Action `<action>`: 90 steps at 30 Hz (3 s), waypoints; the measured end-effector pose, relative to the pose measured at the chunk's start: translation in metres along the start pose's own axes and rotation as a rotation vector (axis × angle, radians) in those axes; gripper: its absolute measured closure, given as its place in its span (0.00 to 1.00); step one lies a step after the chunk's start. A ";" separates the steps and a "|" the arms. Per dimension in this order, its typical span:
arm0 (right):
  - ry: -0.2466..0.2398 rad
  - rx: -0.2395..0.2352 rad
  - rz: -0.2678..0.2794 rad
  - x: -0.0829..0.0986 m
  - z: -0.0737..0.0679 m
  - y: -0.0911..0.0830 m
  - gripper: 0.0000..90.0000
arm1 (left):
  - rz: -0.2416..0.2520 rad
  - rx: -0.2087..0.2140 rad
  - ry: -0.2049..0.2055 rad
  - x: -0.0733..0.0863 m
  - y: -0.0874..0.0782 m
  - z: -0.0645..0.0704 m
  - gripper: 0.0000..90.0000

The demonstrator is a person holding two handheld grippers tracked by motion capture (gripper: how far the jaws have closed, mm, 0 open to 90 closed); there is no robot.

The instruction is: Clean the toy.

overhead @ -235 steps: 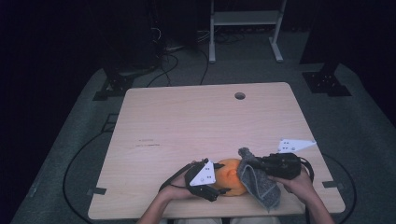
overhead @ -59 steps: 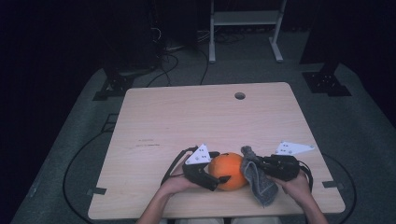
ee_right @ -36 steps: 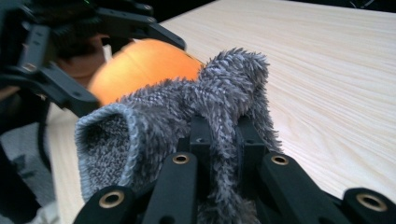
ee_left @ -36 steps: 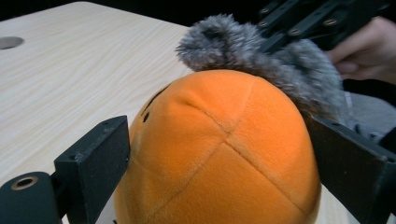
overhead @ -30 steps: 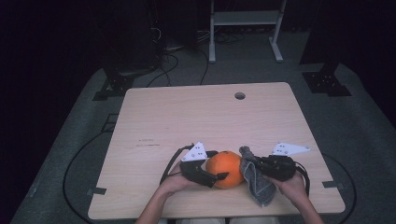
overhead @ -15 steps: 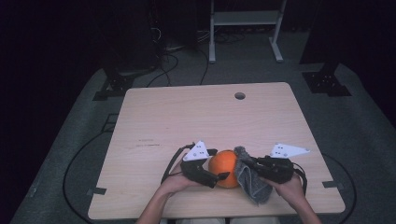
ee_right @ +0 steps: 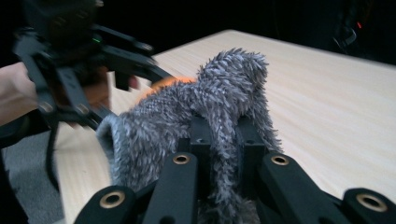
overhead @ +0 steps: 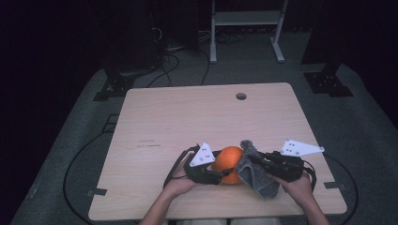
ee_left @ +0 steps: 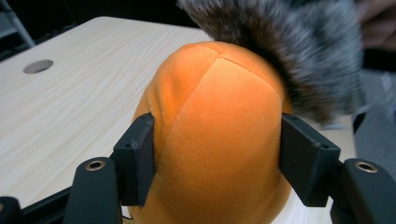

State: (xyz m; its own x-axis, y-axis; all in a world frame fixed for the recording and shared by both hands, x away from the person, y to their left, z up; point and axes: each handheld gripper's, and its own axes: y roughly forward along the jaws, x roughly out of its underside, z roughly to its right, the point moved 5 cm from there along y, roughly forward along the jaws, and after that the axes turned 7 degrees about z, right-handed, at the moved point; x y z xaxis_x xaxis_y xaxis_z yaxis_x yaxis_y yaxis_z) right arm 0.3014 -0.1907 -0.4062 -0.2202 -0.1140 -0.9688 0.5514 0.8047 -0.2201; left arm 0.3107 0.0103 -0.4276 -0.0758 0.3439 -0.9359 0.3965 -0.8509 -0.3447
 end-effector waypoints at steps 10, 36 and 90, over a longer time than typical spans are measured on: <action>0.023 0.004 -0.068 0.022 0.013 0.002 0.89 | -0.014 0.111 0.066 0.014 0.006 0.012 0.15; -0.121 0.006 -0.132 0.010 -0.001 -0.004 0.90 | -0.014 0.044 0.019 0.020 0.019 0.012 0.38; -0.013 0.069 -0.173 0.043 0.023 0.009 0.89 | -0.165 0.149 0.035 0.027 0.001 0.007 0.30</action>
State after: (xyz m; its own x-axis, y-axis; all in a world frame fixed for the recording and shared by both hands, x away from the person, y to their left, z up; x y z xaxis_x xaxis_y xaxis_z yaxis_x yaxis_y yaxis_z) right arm 0.3154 -0.2014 -0.4521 -0.3062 -0.2556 -0.9170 0.5601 0.7305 -0.3906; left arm 0.3022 0.0160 -0.4533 -0.0956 0.4946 -0.8639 0.2420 -0.8303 -0.5021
